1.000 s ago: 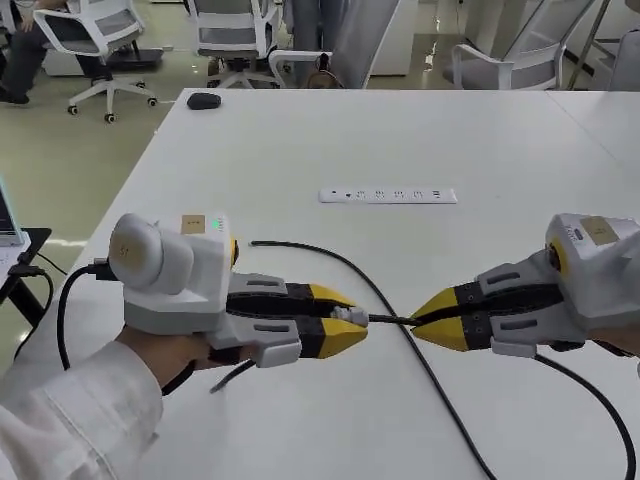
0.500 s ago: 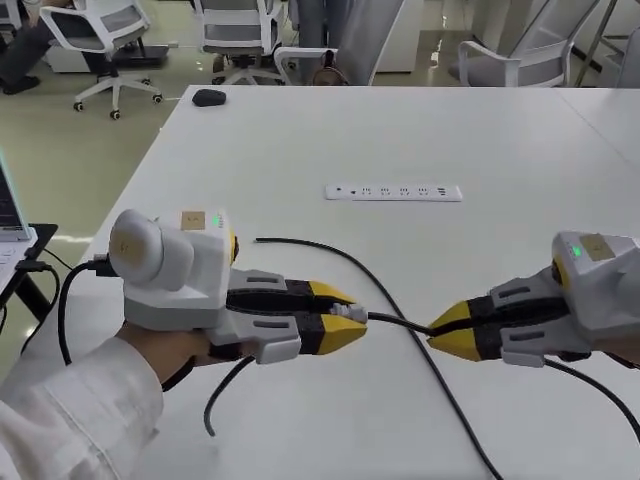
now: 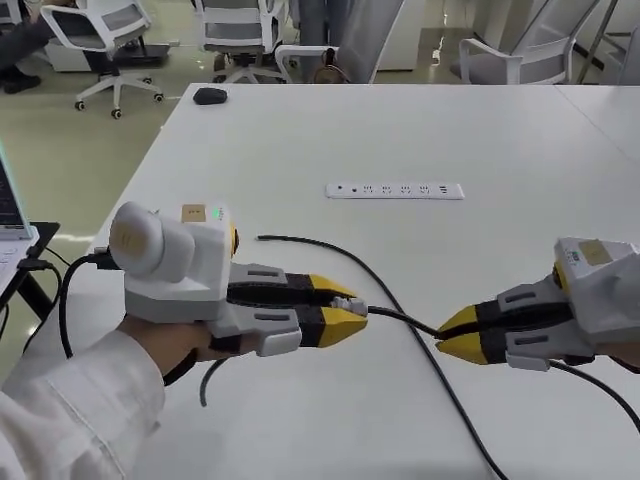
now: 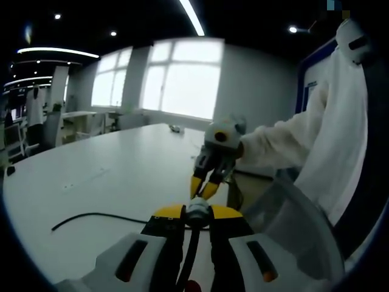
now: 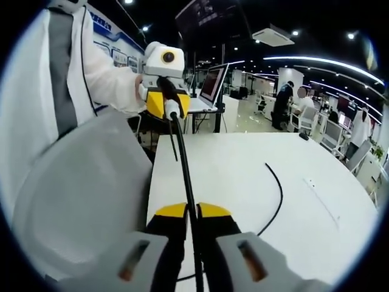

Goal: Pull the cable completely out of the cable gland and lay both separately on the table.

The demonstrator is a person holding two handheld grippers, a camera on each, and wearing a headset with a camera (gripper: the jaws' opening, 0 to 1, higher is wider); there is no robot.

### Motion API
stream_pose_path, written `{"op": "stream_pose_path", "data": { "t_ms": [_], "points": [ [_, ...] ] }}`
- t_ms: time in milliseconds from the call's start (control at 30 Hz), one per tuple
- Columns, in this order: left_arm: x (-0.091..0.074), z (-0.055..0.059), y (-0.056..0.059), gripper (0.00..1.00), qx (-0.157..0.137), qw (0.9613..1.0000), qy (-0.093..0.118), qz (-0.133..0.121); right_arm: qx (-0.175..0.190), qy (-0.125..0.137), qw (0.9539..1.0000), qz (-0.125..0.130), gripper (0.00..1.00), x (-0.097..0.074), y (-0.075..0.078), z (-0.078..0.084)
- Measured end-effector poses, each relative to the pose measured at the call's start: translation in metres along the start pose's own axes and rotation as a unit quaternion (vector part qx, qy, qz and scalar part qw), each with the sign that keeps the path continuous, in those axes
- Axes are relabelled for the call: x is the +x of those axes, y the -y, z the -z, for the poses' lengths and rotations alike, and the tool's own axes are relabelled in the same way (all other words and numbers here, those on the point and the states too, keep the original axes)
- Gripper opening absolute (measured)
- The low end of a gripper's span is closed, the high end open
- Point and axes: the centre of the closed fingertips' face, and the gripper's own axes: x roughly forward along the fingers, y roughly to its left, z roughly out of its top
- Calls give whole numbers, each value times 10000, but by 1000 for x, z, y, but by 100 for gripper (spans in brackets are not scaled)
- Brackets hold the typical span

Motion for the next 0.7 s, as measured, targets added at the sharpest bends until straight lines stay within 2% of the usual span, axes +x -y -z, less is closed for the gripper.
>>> {"op": "stream_pose_path", "data": {
  "t_ms": [100,300,400,533,700],
  "points": [
    [2,1,1,16,86,9999,-103,-12,30,-3,9999,135,10,-2,5,-5],
    [6,0,0,16,104,9999,-98,1,-242,333,9991,124,22,-8,2,-41],
    [7,0,-1,16,93,9999,-115,3,-531,514,9973,-3,22,-9,-5,-65],
    [10,-1,-1,16,102,9999,-120,20,-796,604,9948,-179,21,-7,-14,-83],
    [13,-4,2,16,132,9998,-116,73,-946,670,9929,-271,18,0,-17,-92]
  ]
}}
